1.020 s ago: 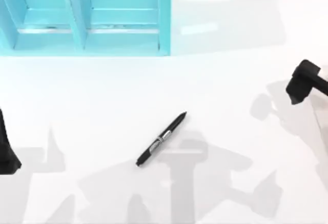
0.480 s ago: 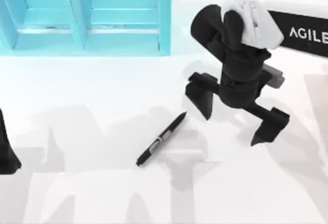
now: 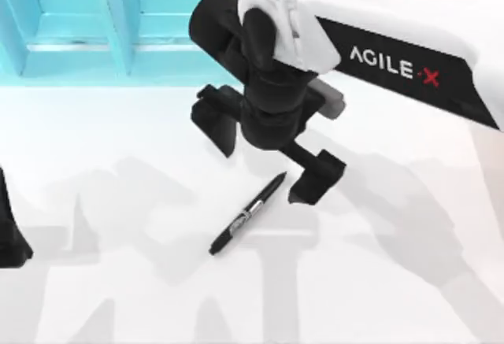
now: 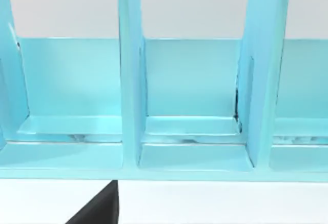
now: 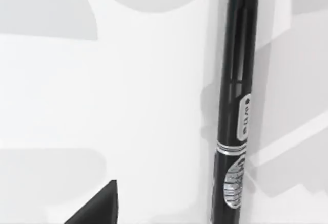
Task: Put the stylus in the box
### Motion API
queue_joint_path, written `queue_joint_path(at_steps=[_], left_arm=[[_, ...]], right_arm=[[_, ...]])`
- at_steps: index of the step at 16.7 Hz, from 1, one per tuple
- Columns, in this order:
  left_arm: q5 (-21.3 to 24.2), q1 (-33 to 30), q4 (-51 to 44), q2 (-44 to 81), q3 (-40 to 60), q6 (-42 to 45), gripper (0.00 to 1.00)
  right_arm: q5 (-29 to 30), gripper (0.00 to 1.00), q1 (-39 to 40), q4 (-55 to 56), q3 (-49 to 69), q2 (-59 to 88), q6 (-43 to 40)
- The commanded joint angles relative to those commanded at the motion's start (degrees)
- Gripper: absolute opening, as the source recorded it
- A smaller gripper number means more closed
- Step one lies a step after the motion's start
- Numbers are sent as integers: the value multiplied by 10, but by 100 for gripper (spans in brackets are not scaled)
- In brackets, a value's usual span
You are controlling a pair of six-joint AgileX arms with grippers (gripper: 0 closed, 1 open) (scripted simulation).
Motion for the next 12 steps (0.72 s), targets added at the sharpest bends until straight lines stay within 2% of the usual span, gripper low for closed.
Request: queue_joint_path(at_steps=[7,12], left_arm=[[0,0,0,0,0,0,100],[0,0,0,0,0,0,100]], right_arm=[[0,100,-1,10,-8,3,-1],[1,100,1,113,-61,48,1]])
